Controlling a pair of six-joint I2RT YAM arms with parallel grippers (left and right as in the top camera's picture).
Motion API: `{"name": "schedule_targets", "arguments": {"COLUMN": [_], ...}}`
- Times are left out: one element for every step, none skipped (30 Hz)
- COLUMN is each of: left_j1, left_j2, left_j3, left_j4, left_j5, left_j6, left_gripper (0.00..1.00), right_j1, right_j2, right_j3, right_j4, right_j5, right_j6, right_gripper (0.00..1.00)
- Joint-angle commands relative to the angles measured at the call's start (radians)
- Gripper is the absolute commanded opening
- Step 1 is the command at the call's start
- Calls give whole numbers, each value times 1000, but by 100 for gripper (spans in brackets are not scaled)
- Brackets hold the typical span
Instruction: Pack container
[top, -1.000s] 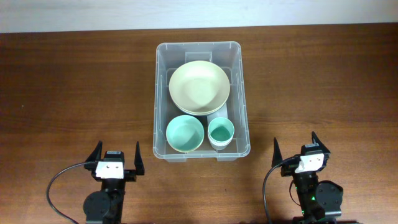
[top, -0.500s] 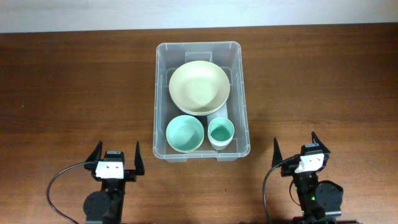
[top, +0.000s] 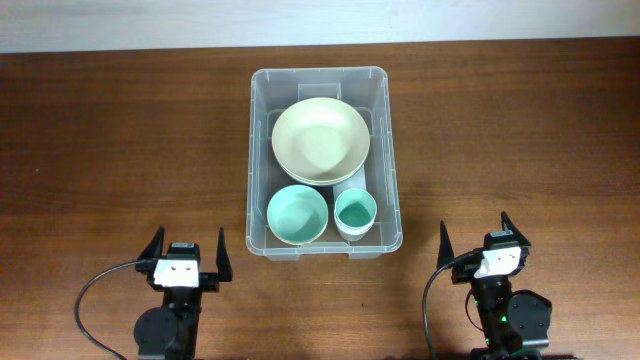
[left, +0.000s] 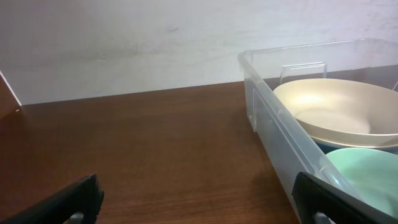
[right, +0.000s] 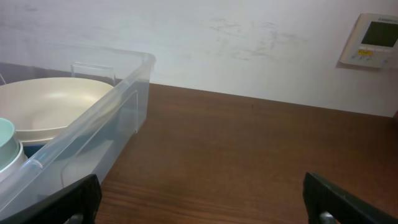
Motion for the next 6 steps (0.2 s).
{"name": "schedule_targets", "arguments": {"left_j1": [-4,-4,-4,-4,-4,-4], "left_j2": [-10,-10,-10,-10,-10,-10], "left_j3": [-7,-7,-7,-7,-7,-7], "left_j4": [0,0,0,0,0,0], "left_j5": [15,14,15,15,14,14], "left_j6": [19,19,19,19,19,19], "left_gripper": [100,100,100,100,100,100], "right_j1": [5,5,5,5,5,5], "right_j2": [-8,-8,-8,-8,-8,-8], "right_j3": [-5,-5,-5,-5,-5,-5], "right_j4": [-5,-5,-5,-5,-5,-5], "right_j5": [-18,-18,-18,-18,-18,-18], "right_j6": [-6,-6,-6,-6,-6,-6], "right_gripper": [99,99,99,99,99,99]}}
